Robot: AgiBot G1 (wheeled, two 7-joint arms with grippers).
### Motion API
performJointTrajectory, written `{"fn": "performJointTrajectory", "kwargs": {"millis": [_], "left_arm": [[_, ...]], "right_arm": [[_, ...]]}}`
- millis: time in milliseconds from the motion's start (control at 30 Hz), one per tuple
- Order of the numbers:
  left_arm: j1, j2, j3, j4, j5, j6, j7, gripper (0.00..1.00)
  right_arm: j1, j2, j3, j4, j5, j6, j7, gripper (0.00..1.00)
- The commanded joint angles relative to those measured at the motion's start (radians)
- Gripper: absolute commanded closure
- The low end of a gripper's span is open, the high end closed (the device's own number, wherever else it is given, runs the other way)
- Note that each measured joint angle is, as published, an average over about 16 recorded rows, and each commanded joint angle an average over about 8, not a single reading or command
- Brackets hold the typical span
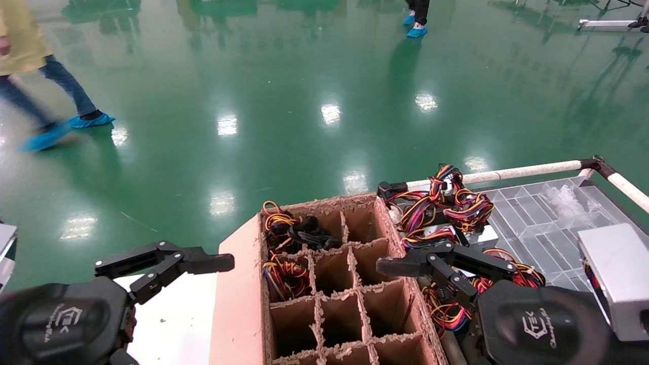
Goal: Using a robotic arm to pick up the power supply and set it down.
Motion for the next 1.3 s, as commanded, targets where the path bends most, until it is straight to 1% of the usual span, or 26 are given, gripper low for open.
{"fn": "performJointTrajectory", "kwargs": {"millis": [33, 700, 867, 967, 1100, 1200, 1300], "left_arm": [[0.0, 0.0, 0.0, 0.0, 0.0, 0.0, 0.0, 1.0], [0.0, 0.0, 0.0, 0.0, 0.0, 0.0, 0.0, 1.0], [0.0, 0.0, 0.0, 0.0, 0.0, 0.0, 0.0, 1.0], [0.0, 0.0, 0.0, 0.0, 0.0, 0.0, 0.0, 1.0], [0.0, 0.0, 0.0, 0.0, 0.0, 0.0, 0.0, 1.0], [0.0, 0.0, 0.0, 0.0, 0.0, 0.0, 0.0, 1.0], [0.0, 0.0, 0.0, 0.0, 0.0, 0.0, 0.0, 1.0]], "right_arm": [[0.0, 0.0, 0.0, 0.0, 0.0, 0.0, 0.0, 0.0], [0.0, 0.0, 0.0, 0.0, 0.0, 0.0, 0.0, 0.0], [0.003, -0.009, -0.001, -0.02, -0.015, 0.018, -0.013, 0.0], [0.016, -0.025, -0.012, -0.052, -0.061, 0.044, -0.037, 0.0], [0.061, -0.056, -0.05, -0.098, -0.175, 0.086, -0.069, 0.0], [0.107, -0.092, -0.086, -0.132, -0.265, 0.115, -0.083, 0.0], [0.152, -0.141, -0.117, -0.174, -0.331, 0.14, -0.097, 0.0]]}}
